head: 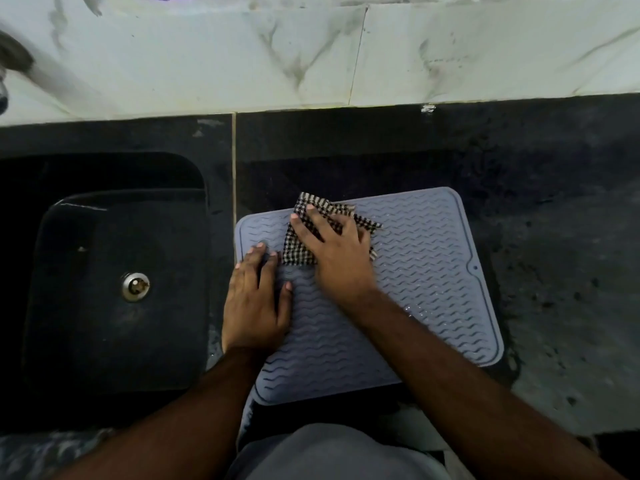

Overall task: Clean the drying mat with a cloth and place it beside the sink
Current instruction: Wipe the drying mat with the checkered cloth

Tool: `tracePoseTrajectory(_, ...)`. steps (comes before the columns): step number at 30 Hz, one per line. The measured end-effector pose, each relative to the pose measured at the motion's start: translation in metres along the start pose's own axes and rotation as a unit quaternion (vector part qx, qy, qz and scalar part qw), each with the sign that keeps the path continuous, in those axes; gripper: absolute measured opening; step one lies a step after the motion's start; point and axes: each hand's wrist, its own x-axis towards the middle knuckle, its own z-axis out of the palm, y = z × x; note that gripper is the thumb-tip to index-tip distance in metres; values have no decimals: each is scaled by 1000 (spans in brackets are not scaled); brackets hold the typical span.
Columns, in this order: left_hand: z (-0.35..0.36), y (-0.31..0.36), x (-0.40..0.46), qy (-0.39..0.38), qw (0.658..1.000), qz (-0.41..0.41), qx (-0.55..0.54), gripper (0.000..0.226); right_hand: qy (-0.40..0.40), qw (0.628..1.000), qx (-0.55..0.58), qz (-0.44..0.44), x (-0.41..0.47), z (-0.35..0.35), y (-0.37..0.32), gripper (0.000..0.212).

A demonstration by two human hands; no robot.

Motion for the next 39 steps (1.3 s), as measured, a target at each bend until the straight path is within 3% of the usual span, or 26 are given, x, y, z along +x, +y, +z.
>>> tracePoseTrajectory(4,3,-2,-1,3,1000,8,1,57,-1,995,-75,-69,4,-9,33,60)
tracePoseTrajectory(6,4,-3,-1,8,1000,13,-1,56,-2,995,-83,-59,-4,-15,60,57)
tracePoseTrajectory(12,5,-3,-2,18,1000,16,1,56,19,987,-120,103,-25,-38,107,61)
tracePoseTrajectory(16,4,-2,-2,16,1000,10,-4,56,45,976,-42,208,-18,-45,81,67)
tracePoseTrajectory(19,4,-2,-1,13,1000,10,-2,55,61,992,-7,109,-8,-38,30,74)
tracePoseTrajectory(21,5,-2,-1,10,1000,10,4,56,26,999,-32,23,-4,-22,1,70)
tracePoseTrajectory(23,5,-2,-1,10,1000,10,10,57,11,998,-57,3,-3,-9,-6,63)
tracePoseTrajectory(27,6,-3,-1,21,1000,15,14,56,54,992,-110,8,-10,-11,36,55)
tracePoseTrajectory(34,6,-3,-1,26,999,24,7,55,73,975,-132,165,-42,-40,146,50)
tracePoseTrajectory(39,4,-1,-1,32,999,25,4,54,79,943,-74,314,-38,-46,141,56)
